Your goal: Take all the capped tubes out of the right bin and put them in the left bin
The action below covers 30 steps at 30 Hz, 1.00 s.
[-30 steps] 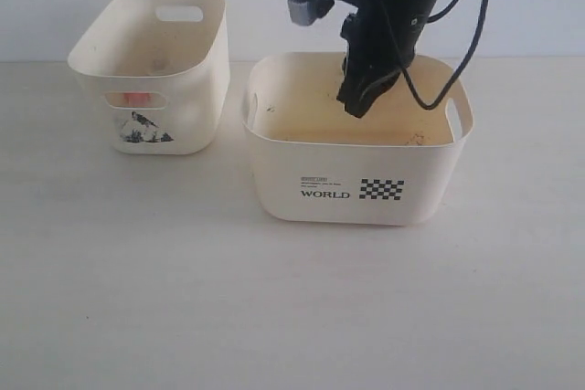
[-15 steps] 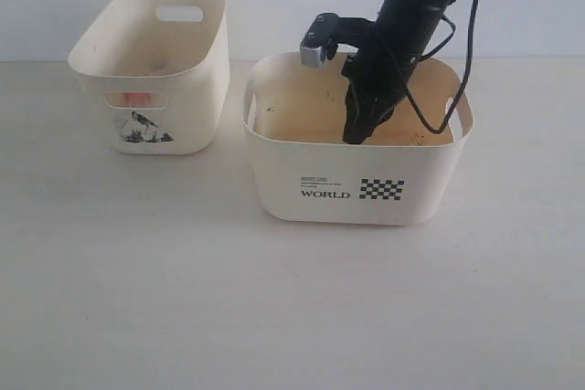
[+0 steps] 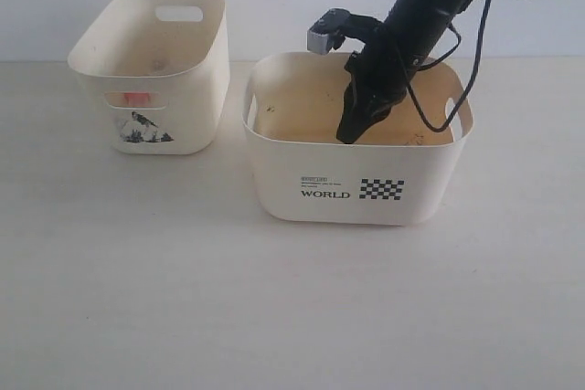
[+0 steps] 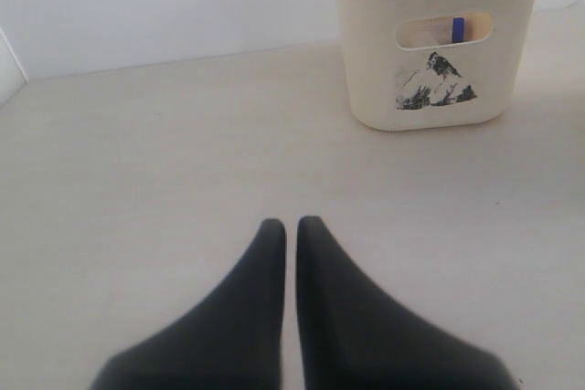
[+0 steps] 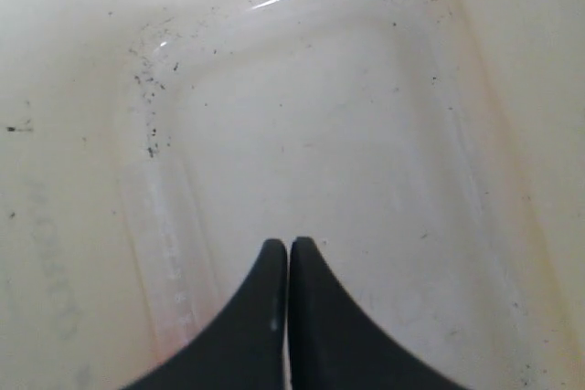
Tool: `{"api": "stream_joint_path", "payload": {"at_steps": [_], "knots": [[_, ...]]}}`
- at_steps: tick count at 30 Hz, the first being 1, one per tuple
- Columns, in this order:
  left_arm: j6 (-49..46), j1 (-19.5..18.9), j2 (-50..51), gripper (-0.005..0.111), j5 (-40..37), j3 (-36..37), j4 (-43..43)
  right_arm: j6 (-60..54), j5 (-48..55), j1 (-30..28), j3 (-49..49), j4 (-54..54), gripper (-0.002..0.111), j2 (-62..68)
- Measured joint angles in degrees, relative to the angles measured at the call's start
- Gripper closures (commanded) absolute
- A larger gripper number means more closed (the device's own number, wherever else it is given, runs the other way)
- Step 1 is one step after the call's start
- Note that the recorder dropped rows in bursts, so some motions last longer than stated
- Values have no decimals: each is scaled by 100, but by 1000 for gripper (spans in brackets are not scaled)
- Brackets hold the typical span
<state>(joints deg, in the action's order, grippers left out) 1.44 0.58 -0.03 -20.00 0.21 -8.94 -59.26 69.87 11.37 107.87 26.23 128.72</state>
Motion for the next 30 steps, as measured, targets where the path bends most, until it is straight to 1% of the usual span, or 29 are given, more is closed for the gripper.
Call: {"api": "stream_joint_path", "payload": {"at_steps": [4,11,16,20,24,26,30], "knots": [[0,0,0,102,0,0,0,259,0,0,0,12,109,0],[0,0,0,102,0,0,0,1179,0,0,0,116,109,0],[0,0,0,102,0,0,0,2070,0,0,0,130,109,0],[0,0,0,102,0,0,0,2287,-12,80,0,104,109,0],[0,0,0,102,0,0,0,2398,-12,332,0,-301,109,0],[0,0,0,102,0,0,0,2668,-12,450,0,-547,109,0],[0,0,0,102,0,0,0,3457,-12,518,0,-669,109,0]]}}
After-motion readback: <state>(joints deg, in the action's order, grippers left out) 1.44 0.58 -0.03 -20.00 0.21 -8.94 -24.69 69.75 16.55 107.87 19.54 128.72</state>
